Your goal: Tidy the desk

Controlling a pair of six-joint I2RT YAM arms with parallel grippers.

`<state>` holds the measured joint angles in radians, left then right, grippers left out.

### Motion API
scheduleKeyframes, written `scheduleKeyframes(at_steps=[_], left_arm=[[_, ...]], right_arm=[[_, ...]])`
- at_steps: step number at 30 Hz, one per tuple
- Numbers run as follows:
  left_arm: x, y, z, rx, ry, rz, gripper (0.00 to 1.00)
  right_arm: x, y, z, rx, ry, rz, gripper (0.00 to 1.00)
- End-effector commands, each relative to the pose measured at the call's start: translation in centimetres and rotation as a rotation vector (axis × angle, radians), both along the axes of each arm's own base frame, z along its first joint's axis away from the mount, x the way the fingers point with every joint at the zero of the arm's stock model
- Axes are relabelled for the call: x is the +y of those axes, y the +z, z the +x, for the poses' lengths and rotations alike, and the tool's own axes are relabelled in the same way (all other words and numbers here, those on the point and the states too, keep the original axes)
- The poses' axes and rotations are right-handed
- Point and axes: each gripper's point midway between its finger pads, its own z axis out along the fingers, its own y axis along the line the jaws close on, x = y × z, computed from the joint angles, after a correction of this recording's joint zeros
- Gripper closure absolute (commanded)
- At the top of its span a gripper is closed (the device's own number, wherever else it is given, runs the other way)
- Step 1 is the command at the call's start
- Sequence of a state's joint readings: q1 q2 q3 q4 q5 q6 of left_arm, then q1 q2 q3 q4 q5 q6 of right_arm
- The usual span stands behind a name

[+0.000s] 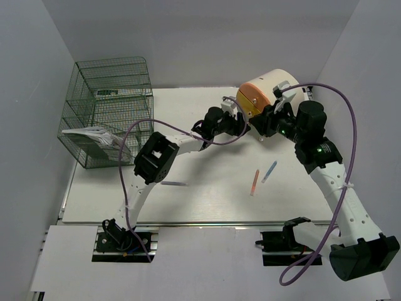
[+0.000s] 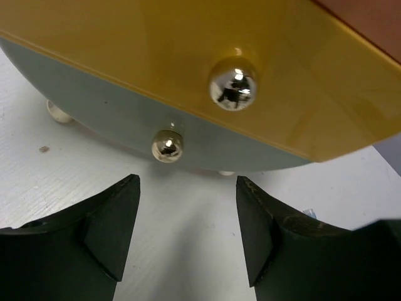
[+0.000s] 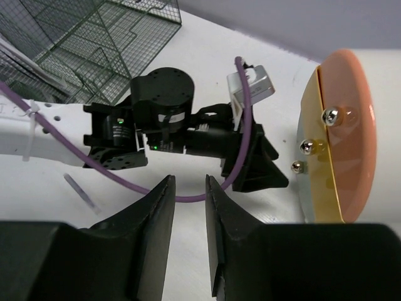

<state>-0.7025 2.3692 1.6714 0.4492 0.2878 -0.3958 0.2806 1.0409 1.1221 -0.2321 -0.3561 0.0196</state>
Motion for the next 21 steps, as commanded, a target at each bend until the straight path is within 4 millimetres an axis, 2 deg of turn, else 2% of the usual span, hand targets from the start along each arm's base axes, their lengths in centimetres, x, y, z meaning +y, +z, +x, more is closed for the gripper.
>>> scheduleKeyframes(at_steps=[1, 7, 13, 21], left_arm=[[-0.5, 2.9, 1.6, -0.042, 0.046, -0.049, 0.27], [-0.4, 1.8, 2.6, -0.033, 0.096, -0.052, 0.27], [-1.5, 1.3, 3.2, -0.017, 0.079, -0.082, 0.31], [-2.3, 0.4, 2.7, 0.015, 0.041, -0.115, 0.37]], right_arm=[[0.3, 0.9, -0.2, -0.037, 0.028, 0.013, 0.68], [0.3, 0.4, -0.2, -0.023, 0.033, 0.005, 0.68], [0.4, 0.1, -0.1, -0.017, 0.034, -0.001, 0.69], [0.3, -0.1, 0.1, -0.010, 0.030, -0.004, 0.69]])
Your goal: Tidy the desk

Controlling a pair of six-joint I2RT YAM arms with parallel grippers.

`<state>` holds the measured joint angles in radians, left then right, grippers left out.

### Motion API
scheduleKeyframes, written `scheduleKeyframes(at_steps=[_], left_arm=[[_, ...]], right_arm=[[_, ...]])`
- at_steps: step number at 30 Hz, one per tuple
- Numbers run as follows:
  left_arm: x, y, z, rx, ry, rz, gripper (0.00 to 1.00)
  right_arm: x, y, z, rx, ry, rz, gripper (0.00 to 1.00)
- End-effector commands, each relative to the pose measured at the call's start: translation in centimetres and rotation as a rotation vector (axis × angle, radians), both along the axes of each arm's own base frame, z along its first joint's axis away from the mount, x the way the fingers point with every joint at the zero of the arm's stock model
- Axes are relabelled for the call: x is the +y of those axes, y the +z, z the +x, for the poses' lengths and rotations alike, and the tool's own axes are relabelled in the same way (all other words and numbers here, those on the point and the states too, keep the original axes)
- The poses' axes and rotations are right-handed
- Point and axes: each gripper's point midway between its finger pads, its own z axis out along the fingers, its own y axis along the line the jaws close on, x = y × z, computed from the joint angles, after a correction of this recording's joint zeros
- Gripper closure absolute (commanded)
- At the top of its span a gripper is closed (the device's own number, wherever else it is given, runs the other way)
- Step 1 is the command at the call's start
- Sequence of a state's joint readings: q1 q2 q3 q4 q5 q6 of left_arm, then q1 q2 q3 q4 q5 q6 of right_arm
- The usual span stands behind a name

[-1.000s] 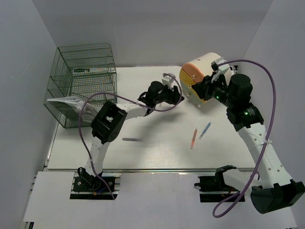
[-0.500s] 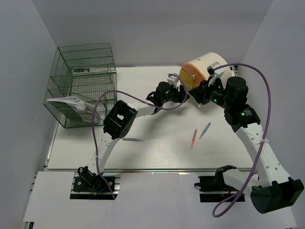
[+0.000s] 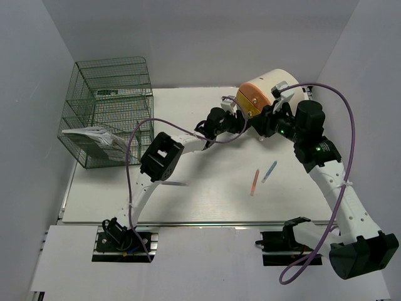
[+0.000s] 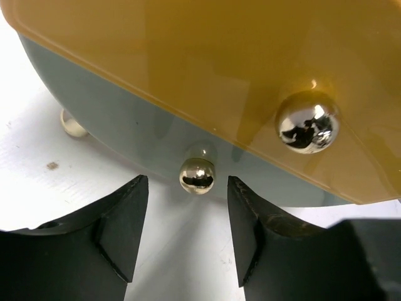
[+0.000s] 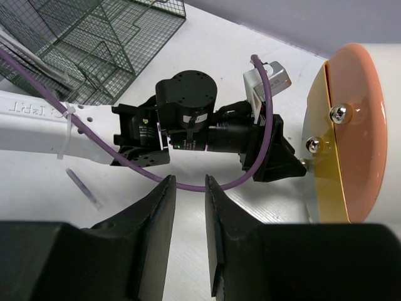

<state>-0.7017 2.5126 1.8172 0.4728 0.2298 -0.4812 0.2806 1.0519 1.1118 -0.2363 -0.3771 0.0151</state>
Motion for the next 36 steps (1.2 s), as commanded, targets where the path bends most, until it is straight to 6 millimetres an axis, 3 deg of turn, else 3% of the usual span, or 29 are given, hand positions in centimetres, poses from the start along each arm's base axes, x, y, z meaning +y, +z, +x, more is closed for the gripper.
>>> scheduleKeyframes(at_steps=[1, 10, 26, 36], left_arm=[[-1.0, 2.7, 0.0, -0.034, -0.031, -0.070, 0.38], [-1.8, 3.0, -0.8, -0.036, -0.092, -0.139, 0.42], [-2.3, 3.4, -0.1, -0.043, -0.083, -0.169, 0.50], [-2.0, 3.1, -0.5, -0.035, -0.077, -0.175, 0.72]], right_arm=[[0.0, 0.7, 0.2, -0.031, 0.005, 0.002, 0.69], [-0.1, 0.5, 0.3, -0.030, -0.001, 0.000, 0.69], [-0.1, 0.4, 0.3, -0.029, -0.002, -0.001, 0.69], [-0.1, 0.3, 0.3, -0.031, -0.004, -0.001, 0.69]])
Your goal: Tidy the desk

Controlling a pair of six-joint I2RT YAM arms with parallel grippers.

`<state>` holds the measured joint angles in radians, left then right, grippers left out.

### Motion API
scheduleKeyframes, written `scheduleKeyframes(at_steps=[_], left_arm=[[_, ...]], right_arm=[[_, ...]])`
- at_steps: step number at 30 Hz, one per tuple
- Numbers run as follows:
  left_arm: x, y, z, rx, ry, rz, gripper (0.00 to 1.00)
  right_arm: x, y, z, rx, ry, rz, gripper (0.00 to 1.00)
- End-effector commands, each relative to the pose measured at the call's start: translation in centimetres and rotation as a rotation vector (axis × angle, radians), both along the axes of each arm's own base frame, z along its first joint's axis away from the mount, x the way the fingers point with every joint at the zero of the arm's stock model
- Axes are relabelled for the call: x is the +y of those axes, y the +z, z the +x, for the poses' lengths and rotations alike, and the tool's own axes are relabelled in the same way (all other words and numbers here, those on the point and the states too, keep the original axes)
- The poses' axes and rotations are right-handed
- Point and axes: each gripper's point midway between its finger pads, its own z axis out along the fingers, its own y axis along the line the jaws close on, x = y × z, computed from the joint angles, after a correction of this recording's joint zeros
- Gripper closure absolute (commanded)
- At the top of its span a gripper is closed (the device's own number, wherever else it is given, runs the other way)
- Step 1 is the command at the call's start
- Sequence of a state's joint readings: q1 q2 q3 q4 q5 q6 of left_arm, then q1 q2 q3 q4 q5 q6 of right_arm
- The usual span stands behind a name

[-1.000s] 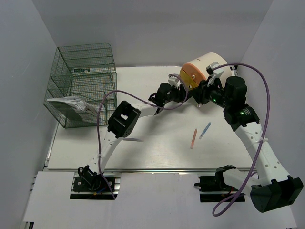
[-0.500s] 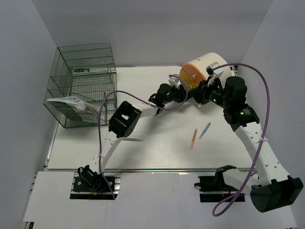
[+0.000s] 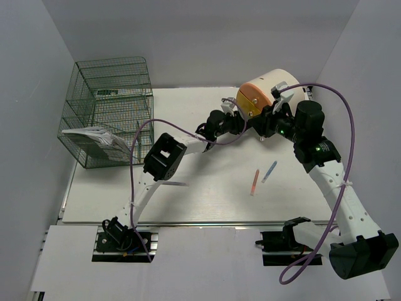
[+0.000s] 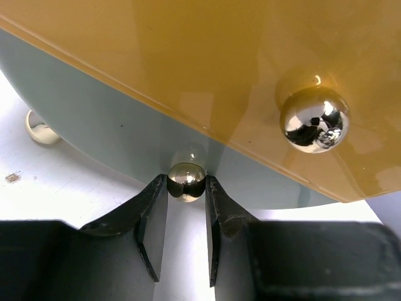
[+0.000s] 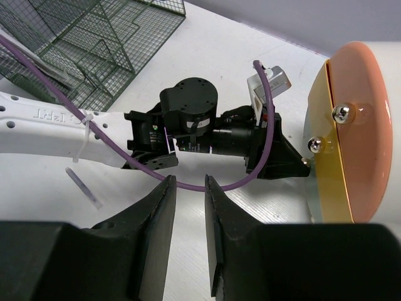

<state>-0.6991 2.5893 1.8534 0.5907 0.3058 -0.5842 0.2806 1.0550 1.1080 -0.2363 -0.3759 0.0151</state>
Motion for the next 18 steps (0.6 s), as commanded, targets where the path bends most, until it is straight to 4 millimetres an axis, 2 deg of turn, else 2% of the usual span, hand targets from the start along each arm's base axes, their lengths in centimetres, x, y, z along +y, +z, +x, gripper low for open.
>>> scheduleKeyframes(at_steps=[1, 2, 7, 8, 9, 13, 18], left_arm=[[-0.4, 4.2, -0.2, -0.074, -0.014, -0.069, 0.74], [0.0, 3.5, -0.6, -0.067, -0.012, -0.061, 0.75], [2.4, 3.1, -1.5, -0.054, 0.010, -0.057, 0.79], [2.7, 4.3, -1.8, -0.076, 0.013, -0.069, 0.79], [3.4, 3.0, -2.4, -0.054, 0.019, -0.048, 0.79], [4.3, 2.7, -3.5, -0.053, 0.018, -0.033, 0.80], [5.2, 2.8, -3.7, -0.056, 0.022, -0.022, 0.80]], right_arm=[[-0.1, 0.6, 0.3, -0.037, -0.002, 0.001, 0.69], [-0.2, 0.5, 0.3, -0.037, -0.005, 0.001, 0.69], [-0.1, 0.3, 0.3, -0.032, 0.002, 0.001, 0.69], [-0.1, 0.2, 0.2, -0.032, 0.003, 0.002, 0.69], [-0.1, 0.4, 0.3, -0.036, 0.005, 0.003, 0.69], [0.0, 0.1, 0.3, -0.029, 0.008, 0.002, 0.69], [0.1, -0.3, 0.5, -0.039, 0.022, -0.020, 0.69]])
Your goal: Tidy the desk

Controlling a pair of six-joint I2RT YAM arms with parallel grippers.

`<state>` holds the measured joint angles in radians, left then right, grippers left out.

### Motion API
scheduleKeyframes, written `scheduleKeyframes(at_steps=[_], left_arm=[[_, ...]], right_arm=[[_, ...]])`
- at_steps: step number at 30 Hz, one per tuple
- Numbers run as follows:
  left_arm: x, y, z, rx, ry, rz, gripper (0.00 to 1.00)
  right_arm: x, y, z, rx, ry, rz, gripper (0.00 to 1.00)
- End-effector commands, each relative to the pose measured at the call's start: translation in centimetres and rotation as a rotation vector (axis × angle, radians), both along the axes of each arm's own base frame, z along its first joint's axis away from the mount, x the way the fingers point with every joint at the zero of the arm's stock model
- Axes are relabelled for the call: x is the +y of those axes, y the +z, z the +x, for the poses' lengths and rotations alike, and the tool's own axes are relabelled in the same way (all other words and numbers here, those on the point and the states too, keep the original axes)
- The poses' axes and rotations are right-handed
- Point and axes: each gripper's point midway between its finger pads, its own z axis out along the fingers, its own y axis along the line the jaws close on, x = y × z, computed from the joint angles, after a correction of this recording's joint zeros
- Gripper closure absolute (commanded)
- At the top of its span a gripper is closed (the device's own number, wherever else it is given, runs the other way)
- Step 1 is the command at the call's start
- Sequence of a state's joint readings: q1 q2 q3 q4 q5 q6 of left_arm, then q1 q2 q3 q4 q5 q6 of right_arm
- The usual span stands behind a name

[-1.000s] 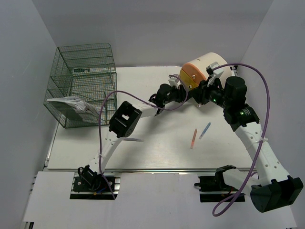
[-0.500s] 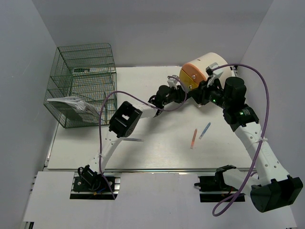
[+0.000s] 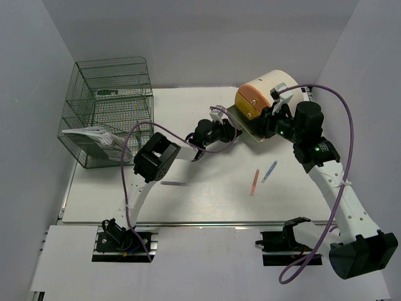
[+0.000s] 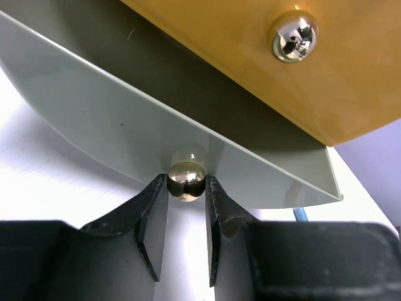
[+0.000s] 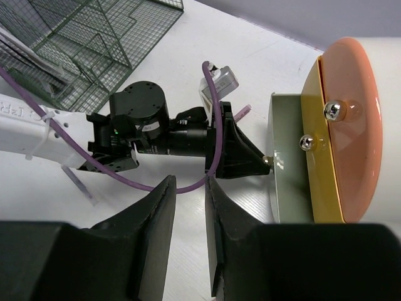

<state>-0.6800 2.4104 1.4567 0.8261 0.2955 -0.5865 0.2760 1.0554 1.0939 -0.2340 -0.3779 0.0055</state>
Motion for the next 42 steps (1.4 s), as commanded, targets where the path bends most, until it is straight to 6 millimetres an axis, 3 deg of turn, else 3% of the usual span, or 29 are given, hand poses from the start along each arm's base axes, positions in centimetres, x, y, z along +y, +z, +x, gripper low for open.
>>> scheduleKeyframes(at_steps=[1, 4, 5, 6, 9, 10, 15, 20, 24, 26, 27, 28, 29, 31, 32, 33, 35, 36, 38, 39, 40, 42], left_arm=[[0.6, 3.1, -0.3, -0.048, -0.005, -0.007, 0.80], [0.8, 3.2, -0.3, -0.045, 0.005, 0.000, 0.80], [0.8, 3.2, -0.3, -0.049, 0.004, 0.005, 0.78], [0.8, 3.3, -0.3, -0.048, 0.003, 0.007, 0.61], [0.9, 3.5, -0.1, -0.042, 0.009, 0.034, 0.36], [1.0, 3.9, -0.2, -0.044, 0.014, 0.034, 0.32], [1.7, 5.3, -0.7, -0.055, 0.020, 0.044, 0.28], [3.2, 7.4, -2.1, -0.073, 0.029, 0.072, 0.28], [4.9, 9.3, -4.2, -0.089, 0.014, 0.103, 0.34], [6.2, 10.8, -5.9, -0.080, 0.003, 0.128, 0.52], [6.7, 11.1, -6.5, -0.078, -0.002, 0.155, 0.66], [7.3, 11.4, -7.0, -0.072, -0.002, 0.176, 0.87], [8.5, 12.0, -8.3, -0.039, -0.005, 0.220, 0.95], [10.0, 12.2, -9.6, -0.010, 0.001, 0.288, 1.00], [11.4, 10.7, -11.1, 0.064, -0.010, 0.361, 1.00], [12.7, 12.0, -12.0, 0.051, 0.003, 0.385, 1.00], [14.8, 11.8, -13.9, 0.072, 0.006, 0.443, 1.00], [16.2, 13.0, -15.3, 0.036, 0.014, 0.443, 0.96], [18.7, 13.6, -16.3, 0.000, 0.071, 0.478, 0.70], [20.0, 12.7, -17.2, -0.012, 0.086, 0.506, 0.47], [21.7, 14.9, -17.6, -0.077, 0.152, 0.487, 0.38], [23.9, 15.7, -18.0, -0.138, 0.225, 0.498, 0.23]], right_arm=[[0.2, 0.1, 0.4, -0.043, 0.026, -0.014, 0.68], [0.4, -0.2, 0.4, -0.041, 0.040, -0.019, 0.66], [0.5, 0.0, 0.3, -0.046, 0.047, -0.020, 0.61], [0.5, -0.2, 0.3, -0.046, 0.055, -0.024, 0.58], [1.1, -0.6, -0.3, -0.041, 0.114, -0.037, 0.46], [1.5, -0.8, -0.8, -0.037, 0.152, -0.043, 0.42], [2.2, -1.4, -1.8, -0.026, 0.238, -0.056, 0.39], [2.8, -1.5, -3.4, -0.072, 0.362, -0.097, 0.46], [3.1, -2.4, -4.9, -0.100, 0.459, -0.153, 0.65], [2.6, -4.2, -5.2, -0.077, 0.484, -0.216, 0.74], [2.1, -5.0, -5.0, -0.064, 0.467, -0.251, 0.83], [1.8, -6.3, -4.9, -0.039, 0.473, -0.284, 0.85], [1.0, -7.8, -4.9, -0.006, 0.468, -0.347, 0.87], [0.3, -9.9, -4.4, 0.085, 0.444, -0.398, 0.96], [-0.1, -10.7, -4.3, 0.127, 0.428, -0.420, 0.97], [-1.0, -11.9, -4.5, 0.203, 0.390, -0.456, 0.99], [-2.0, -14.3, -4.8, 0.292, 0.347, -0.518, 1.00], [-2.3, -14.9, -5.1, 0.308, 0.332, -0.539, 0.94], [-2.9, -16.3, -6.0, 0.325, 0.308, -0.613, 0.83], [-3.3, -16.6, -6.2, 0.324, 0.299, -0.641, 0.71], [-3.7, -16.6, -6.2, 0.305, 0.284, -0.670, 0.66], [-5.4, -17.1, -5.8, 0.310, 0.214, -0.739, 0.56]])
